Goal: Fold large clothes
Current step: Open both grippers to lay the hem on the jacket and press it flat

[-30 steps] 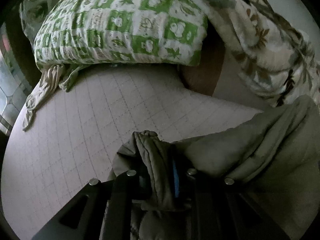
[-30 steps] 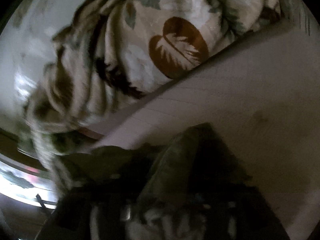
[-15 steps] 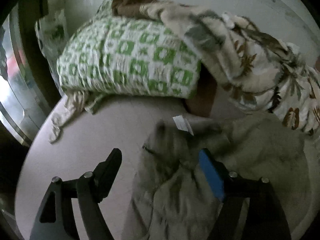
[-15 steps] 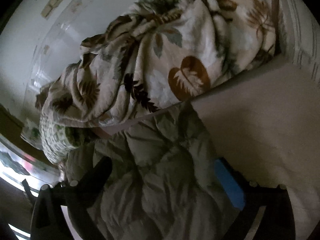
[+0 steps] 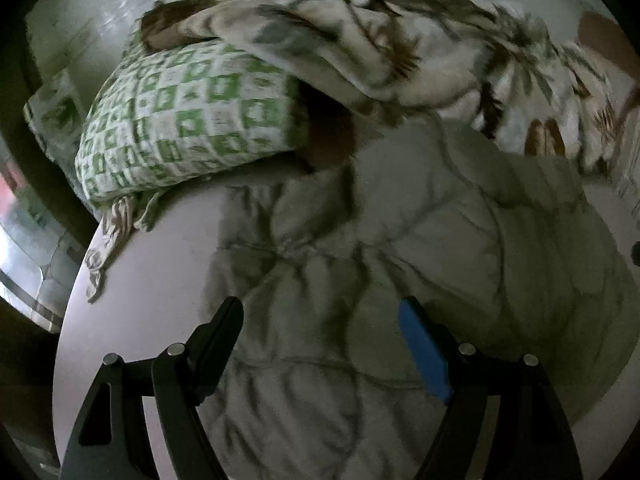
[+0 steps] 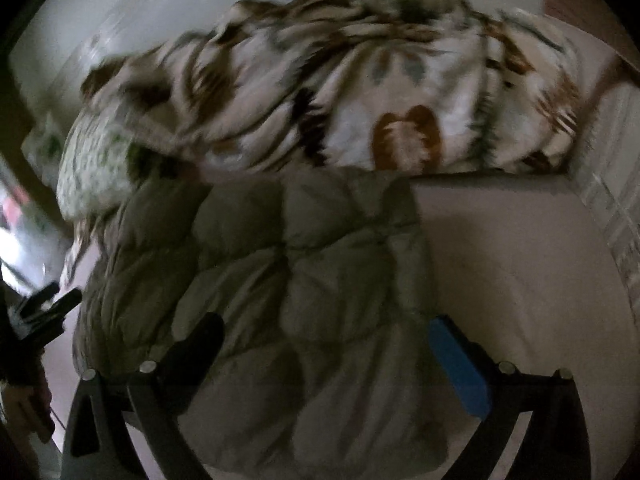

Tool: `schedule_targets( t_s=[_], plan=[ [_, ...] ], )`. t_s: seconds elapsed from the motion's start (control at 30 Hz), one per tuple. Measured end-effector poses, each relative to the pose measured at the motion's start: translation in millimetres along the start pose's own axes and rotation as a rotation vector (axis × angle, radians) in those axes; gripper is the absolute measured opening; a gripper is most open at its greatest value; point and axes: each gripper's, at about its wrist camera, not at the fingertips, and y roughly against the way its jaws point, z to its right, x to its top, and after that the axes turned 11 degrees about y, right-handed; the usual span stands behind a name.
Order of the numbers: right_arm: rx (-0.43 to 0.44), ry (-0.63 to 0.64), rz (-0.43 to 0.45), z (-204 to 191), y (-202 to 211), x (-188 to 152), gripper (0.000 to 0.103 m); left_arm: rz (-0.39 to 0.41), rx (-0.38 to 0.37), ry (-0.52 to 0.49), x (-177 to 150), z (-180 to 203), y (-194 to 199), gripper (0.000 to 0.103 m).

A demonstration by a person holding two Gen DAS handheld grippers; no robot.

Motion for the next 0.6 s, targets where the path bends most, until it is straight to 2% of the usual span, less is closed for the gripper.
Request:
schedule_targets(
  t_s=[0.07, 0.17, 0.23, 0.3, 0.4, 0.53, 0.6],
  plan=[
    [-0.002, 0.064, -0.036, -20.1, -13.6, -0.1, 0.103, -0.005, 0.044, -0.035, -4.5, 10.6, -8.8, 0.080],
    [-0.012, 0.096, -0.100, -36.3, -40.4, -5.7, 0.103, -0.034, 0.096, -0.067, -12.0, 18.7, -27.3, 0.081],
    [-0.032, 0.084, -0.141, -36.8, -57.1, -11.8, 0.103, -0.051, 0.123, -0.073, -15.0, 19.2, -40.1, 0.085],
    [-0.016, 0.032, -0.172, -28.2, -76.0, -19.8, 0.103, -0.054, 0.146, -0.066, -15.1, 16.6, -52.0, 0.090],
    [-0.023, 0.028, -0.173, -19.1, -91.0, -24.8, 0.103, -0.081, 0.152, -0.024, -13.6, 10.0, -70.4, 0.099],
    [-0.035, 0.035, -0.194, -18.9, -94.7, -25.2, 0.103, -0.075, 0.127, 0.003, -11.9, 3.8, -72.9, 0.099],
    [-0.034, 0.015, -0.231, -17.4, -87.4, -20.0, 0.103, -0.066, 0.104, 0.018, -10.8, -1.0, -68.1, 0.099]
  ],
)
